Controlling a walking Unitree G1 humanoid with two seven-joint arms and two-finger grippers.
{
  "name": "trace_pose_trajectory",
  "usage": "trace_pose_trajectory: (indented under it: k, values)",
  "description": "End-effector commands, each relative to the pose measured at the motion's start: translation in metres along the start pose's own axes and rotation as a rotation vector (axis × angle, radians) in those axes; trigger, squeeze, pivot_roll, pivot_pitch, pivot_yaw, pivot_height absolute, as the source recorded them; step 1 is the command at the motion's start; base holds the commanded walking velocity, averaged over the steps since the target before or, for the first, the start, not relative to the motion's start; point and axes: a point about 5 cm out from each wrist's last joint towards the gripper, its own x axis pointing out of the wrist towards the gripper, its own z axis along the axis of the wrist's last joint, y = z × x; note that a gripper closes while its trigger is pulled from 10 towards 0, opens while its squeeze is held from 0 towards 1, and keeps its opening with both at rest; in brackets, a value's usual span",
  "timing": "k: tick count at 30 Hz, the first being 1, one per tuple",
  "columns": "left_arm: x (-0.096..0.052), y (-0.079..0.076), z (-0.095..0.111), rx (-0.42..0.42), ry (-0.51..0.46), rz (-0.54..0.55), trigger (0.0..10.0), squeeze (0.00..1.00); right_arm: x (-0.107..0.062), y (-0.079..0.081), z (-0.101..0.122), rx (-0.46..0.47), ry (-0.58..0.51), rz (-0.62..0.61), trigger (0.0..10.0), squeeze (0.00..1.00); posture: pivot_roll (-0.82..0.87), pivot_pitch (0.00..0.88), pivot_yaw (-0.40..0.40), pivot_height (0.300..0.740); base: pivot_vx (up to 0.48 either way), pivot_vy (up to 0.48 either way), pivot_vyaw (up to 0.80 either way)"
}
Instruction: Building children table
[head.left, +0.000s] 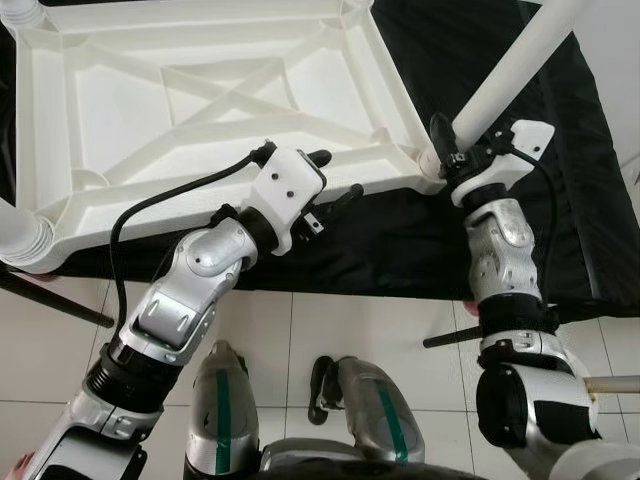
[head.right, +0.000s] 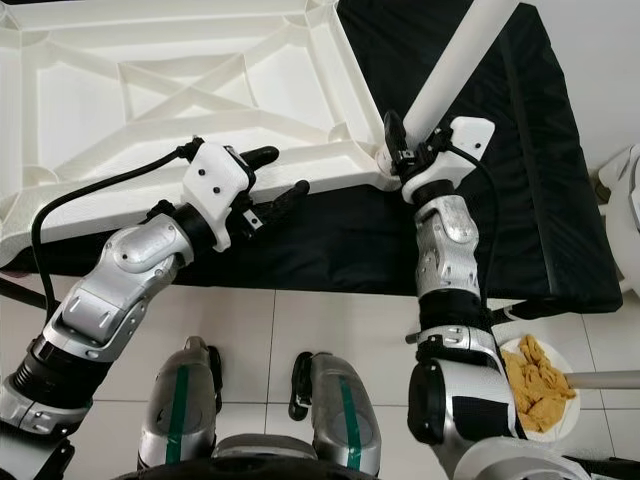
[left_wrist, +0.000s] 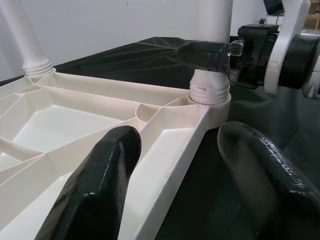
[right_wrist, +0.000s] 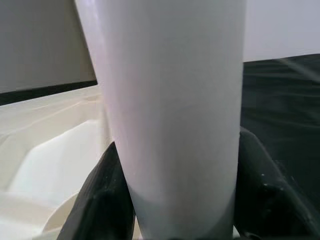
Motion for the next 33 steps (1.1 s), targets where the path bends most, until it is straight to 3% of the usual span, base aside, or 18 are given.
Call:
trace_pose_trajectory:
  k: [1, 5, 14, 15, 22, 23, 33]
  values:
    - [0.001, -0.006, 0.001, 0.001, -0.003, -0.078, 10.0, 0.00, 0.000, -0.011, 0.007, 0.023, -0.026, -0.107, 0.0, 0.00, 0.11, 0.072, -0.097, 0.740, 0.000, 0.000, 0.00]
    - [0.001, -0.006, 0.001, 0.003, -0.004, -0.077, 10.0, 0.00, -0.005, -0.004, 0.004, -0.008, -0.012, -0.197, 0.0, 0.00, 0.11, 0.070, -0.096, 0.740, 0.000, 0.000, 0.00]
    - [0.001, -0.005, 0.001, 0.004, -0.004, -0.075, 10.0, 0.00, -0.007, 0.004, -0.001, -0.034, 0.025, -0.186, 0.0, 0.00, 0.11, 0.068, -0.100, 0.740, 0.000, 0.000, 0.00]
    - [0.001, -0.005, 0.001, 0.004, -0.003, -0.074, 10.0, 0.00, -0.007, 0.005, -0.001, -0.050, 0.034, -0.176, 10.0, 0.00, 0.11, 0.068, -0.101, 0.740, 0.000, 0.000, 0.00]
    - [0.001, -0.006, 0.001, 0.004, -0.004, -0.073, 10.0, 0.00, -0.008, 0.008, 0.000, -0.070, 0.046, -0.150, 10.0, 0.00, 0.11, 0.064, -0.104, 0.740, 0.000, 0.000, 0.00]
    - [0.001, -0.006, 0.001, 0.004, -0.005, -0.073, 10.0, 0.00, -0.008, 0.008, 0.000, -0.070, 0.048, -0.145, 10.0, 1.00, 0.11, 0.062, -0.105, 0.740, 0.000, 0.000, 0.00]
    - [0.001, -0.006, 0.001, 0.006, -0.005, -0.072, 10.0, 0.00, -0.005, 0.004, 0.002, -0.089, 0.056, -0.092, 10.0, 1.00, 0.11, 0.053, -0.108, 0.740, 0.000, 0.000, 0.00]
